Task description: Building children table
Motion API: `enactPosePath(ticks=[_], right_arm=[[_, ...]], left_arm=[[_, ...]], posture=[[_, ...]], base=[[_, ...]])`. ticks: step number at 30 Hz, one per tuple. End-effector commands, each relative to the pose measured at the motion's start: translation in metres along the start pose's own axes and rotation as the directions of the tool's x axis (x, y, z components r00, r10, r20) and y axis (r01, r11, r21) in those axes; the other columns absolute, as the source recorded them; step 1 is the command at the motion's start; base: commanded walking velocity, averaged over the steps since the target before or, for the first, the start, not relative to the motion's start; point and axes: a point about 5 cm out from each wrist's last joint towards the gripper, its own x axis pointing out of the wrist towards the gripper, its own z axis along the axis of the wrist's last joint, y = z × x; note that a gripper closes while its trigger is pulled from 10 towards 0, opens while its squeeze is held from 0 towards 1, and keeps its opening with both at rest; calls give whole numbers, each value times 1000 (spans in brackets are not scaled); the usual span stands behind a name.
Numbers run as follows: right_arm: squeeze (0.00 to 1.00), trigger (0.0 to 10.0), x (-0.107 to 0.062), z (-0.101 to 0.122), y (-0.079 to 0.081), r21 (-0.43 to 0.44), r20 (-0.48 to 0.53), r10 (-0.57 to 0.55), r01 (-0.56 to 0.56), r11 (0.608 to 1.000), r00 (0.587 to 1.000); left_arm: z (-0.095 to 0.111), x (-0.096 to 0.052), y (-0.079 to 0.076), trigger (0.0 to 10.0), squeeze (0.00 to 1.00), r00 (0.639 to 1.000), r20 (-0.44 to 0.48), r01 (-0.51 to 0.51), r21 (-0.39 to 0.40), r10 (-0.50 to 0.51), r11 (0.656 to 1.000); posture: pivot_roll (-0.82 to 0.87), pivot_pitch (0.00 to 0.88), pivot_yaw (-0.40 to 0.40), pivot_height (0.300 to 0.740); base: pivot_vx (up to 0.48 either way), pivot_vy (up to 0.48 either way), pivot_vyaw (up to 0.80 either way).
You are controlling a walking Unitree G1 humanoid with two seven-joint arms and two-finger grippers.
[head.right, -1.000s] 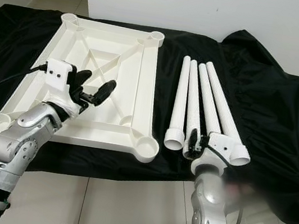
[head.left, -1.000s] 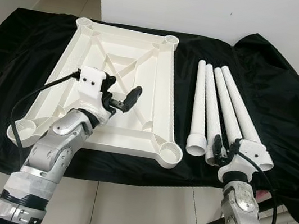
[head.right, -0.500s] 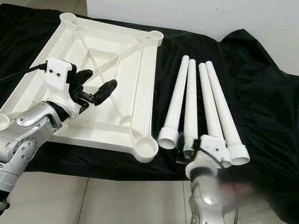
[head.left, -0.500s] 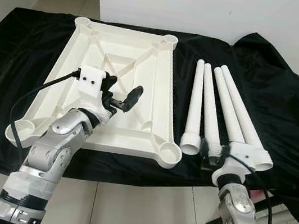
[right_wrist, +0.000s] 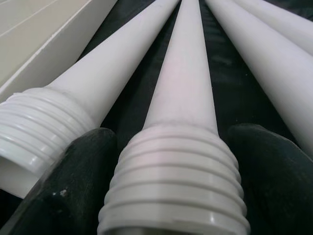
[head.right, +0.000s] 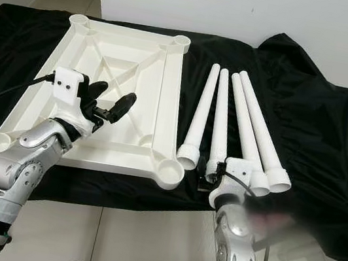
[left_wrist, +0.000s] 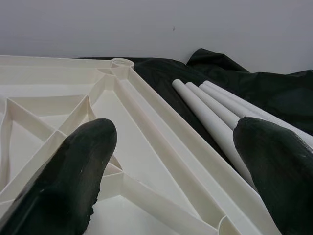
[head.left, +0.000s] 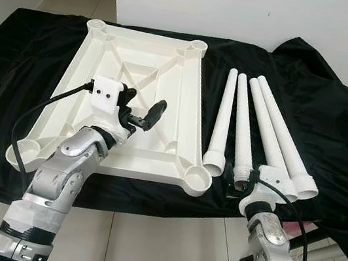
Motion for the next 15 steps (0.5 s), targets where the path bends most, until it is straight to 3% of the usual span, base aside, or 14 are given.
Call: enactPosePath(ticks=[1,2,3,4,11,15], right_arm=[[0,10000,-2,-6,0,34,-18,-1,1,999,1000],[0,10000,-2,-6,0,34,-18,-1,1,999,1000],[0,1843,-1,-9,2,60,-25,10,-8,998,1000],[0,0,-2,-14,5,90,-45,23,-19,996,999],[0,0,-4,-19,7,118,-50,32,-26,993,998],[0,0,-3,-11,6,114,25,22,-25,993,999]], left_arm=[[1,-1,-7,10000,0,997,-3,79,3,-79,997],[1,-1,-7,10000,0,997,-3,79,3,-79,997],[1,-1,-7,10000,0,997,-4,80,5,-80,997],[1,-1,-7,10000,0,997,-6,82,9,-82,997],[-5,1,-7,10000,0,996,-43,85,13,-84,996],[-13,1,-4,10000,0,993,-86,82,2,-81,997]], posture=[[32,99,-13,740],[32,99,-13,740],[31,98,-12,740],[32,97,-13,740],[34,101,-11,740],[27,100,-11,740]], base=[[0,0,0],[0,0,0],[0,0,0],[0,0,0],[0,0,0],[0,0,0]])
